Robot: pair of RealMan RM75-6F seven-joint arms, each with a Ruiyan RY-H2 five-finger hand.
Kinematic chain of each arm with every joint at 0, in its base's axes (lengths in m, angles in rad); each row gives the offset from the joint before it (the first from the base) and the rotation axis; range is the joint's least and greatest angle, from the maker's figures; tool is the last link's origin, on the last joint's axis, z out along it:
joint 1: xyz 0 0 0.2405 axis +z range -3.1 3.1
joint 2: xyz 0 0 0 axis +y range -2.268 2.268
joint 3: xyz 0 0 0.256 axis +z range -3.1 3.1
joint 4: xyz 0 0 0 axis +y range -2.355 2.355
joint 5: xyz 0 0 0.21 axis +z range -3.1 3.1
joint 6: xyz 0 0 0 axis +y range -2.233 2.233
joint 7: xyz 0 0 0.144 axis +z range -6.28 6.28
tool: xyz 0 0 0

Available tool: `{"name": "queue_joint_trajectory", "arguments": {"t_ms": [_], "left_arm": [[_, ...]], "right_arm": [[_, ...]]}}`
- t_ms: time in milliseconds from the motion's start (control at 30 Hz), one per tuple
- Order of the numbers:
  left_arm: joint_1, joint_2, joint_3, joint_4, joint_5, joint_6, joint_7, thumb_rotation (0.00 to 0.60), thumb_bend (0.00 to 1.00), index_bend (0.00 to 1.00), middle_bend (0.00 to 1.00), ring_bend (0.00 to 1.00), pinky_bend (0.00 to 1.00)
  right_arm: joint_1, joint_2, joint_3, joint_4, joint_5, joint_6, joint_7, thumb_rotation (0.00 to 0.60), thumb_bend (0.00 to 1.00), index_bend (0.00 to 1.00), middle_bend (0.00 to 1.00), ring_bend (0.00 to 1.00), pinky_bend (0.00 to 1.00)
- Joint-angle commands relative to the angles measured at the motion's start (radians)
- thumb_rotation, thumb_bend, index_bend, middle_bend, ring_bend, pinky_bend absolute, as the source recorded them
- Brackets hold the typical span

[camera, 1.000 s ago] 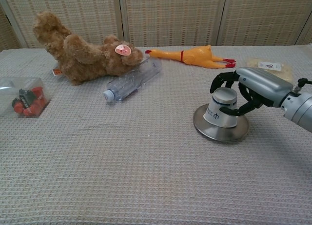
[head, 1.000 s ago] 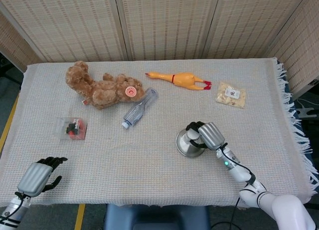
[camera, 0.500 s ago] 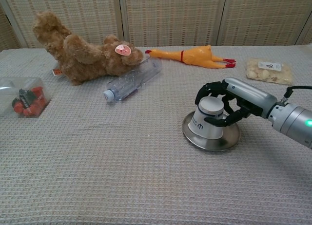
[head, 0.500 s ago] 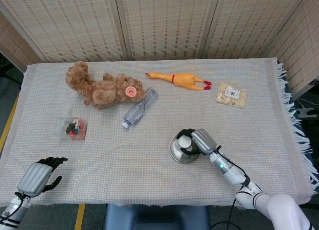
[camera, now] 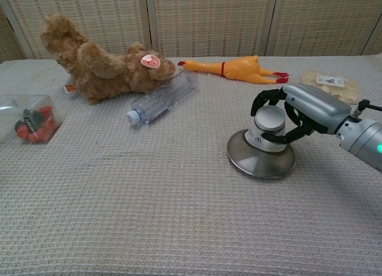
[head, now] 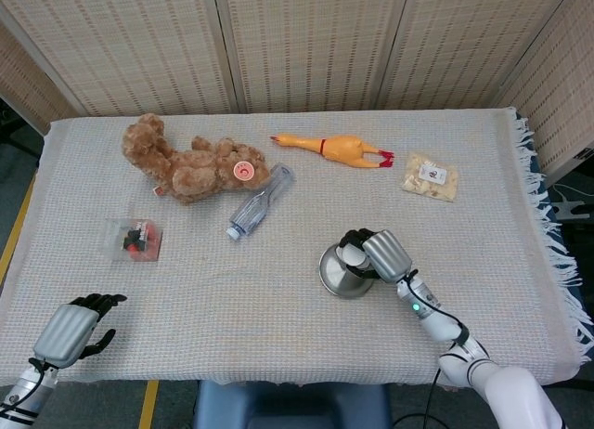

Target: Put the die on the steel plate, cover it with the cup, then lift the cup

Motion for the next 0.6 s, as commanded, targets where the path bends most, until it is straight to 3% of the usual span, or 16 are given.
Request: {"name": "queue_joint_trajectory", "arguments": {"t_ms": [33, 333, 467, 600], "left_arm": [[0.000, 0.000, -0.001, 0.000, -0.001, 0.000, -0.001, 0.600, 0.36, 0.25, 0.33, 0.30, 0.45], [0.000, 0.000, 0.001, 0.001, 0.002, 0.002, -0.001, 0.600, 0.36, 0.25, 0.33, 0.30, 0.45], [0.001, 0.001, 0.002, 0.000, 0.004, 0.004, -0.002, 0.600, 0.36, 0.25, 0.33, 0.30, 0.45], [0.000, 0.001, 0.001, 0.000, 0.003, 0.004, -0.004, 0.600, 0.36, 0.25, 0.33, 0.30, 0.45]], "right_arm": [[0.001, 0.054, -0.019, -0.122, 0.006, -0.059, 0.111, 0.600, 0.21, 0.60, 0.49, 0.44, 0.74], [0.021, 0.154, -0.063, -0.302, -0.010, -0.135, 0.293, 0.600, 0.21, 0.60, 0.49, 0.44, 0.74], [0.011, 0.130, -0.049, -0.254, -0.018, -0.082, 0.187, 0.600, 0.21, 0.60, 0.49, 0.44, 0.74], [-0.003, 0.065, -0.024, -0.126, -0.028, 0.009, 0.041, 0.600, 0.21, 0.60, 0.49, 0.44, 0.74]]}}
